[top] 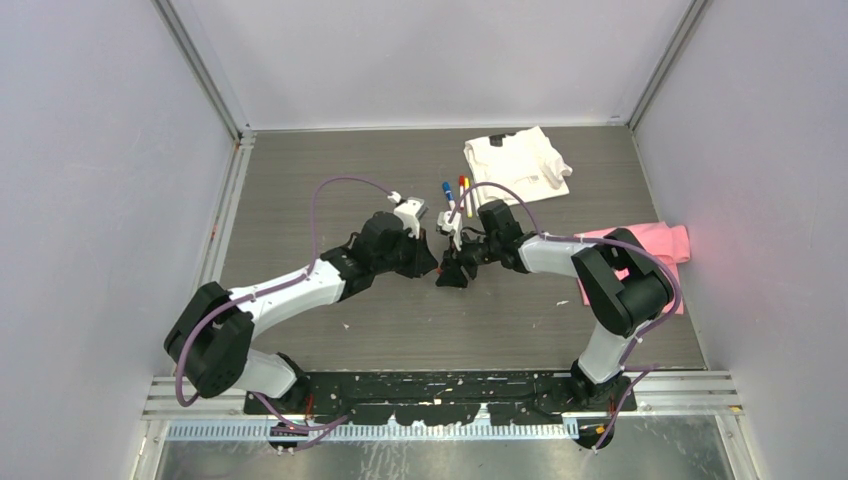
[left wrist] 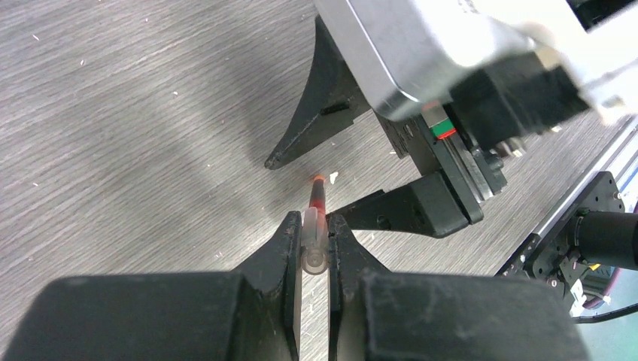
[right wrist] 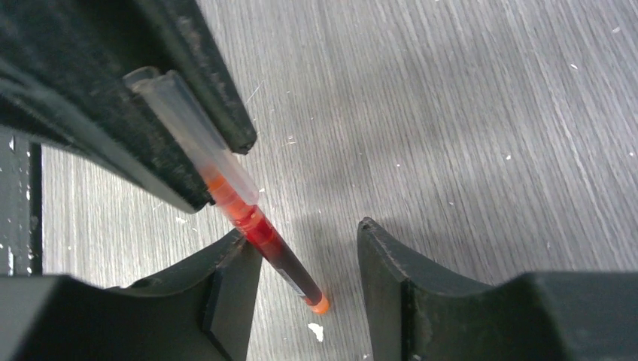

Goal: Insert the pens into the pen caps
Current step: Press the pen cap onto the pen, then place the pen at the center of the board, then reset both arms

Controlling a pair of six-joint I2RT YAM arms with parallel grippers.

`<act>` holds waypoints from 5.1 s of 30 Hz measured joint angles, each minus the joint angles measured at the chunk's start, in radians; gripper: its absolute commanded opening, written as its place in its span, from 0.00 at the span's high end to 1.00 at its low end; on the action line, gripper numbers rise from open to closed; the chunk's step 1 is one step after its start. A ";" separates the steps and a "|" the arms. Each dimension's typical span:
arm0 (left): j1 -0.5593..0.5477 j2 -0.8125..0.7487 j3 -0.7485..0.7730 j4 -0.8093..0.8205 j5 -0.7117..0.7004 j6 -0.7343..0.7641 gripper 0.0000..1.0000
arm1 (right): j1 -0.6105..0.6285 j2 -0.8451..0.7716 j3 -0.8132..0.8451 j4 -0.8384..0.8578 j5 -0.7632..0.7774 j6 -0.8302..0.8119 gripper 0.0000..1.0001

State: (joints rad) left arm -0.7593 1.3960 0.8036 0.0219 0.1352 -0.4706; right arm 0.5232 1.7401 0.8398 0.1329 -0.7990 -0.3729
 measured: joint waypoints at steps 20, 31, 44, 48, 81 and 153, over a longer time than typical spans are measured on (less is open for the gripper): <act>0.061 0.026 -0.085 0.129 0.092 -0.159 0.99 | 0.003 -0.014 -0.041 -0.011 -0.087 -0.136 0.99; 0.079 0.177 -0.033 0.265 0.164 -0.222 0.99 | -0.043 -0.046 -0.156 0.190 -0.043 0.155 0.99; 0.121 0.185 -0.080 0.322 0.208 -0.364 0.90 | -0.051 -0.047 -0.101 0.010 -0.053 0.035 0.99; 0.183 0.125 -0.150 0.369 0.251 -0.460 0.76 | -0.041 -0.048 -0.063 -0.011 -0.087 -0.027 0.99; 0.372 -0.583 -0.241 0.103 0.086 -0.359 0.00 | -0.165 -0.035 0.181 -0.325 0.019 0.005 0.96; 0.530 -0.299 1.001 -0.861 0.182 0.012 0.00 | -0.763 -0.352 1.235 -1.039 0.304 0.586 0.00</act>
State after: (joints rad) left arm -0.2291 1.0973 1.8046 -0.8391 0.3172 -0.4587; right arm -0.2394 1.3880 2.0747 -0.9058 -0.4950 0.2134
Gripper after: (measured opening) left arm 0.996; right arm 0.996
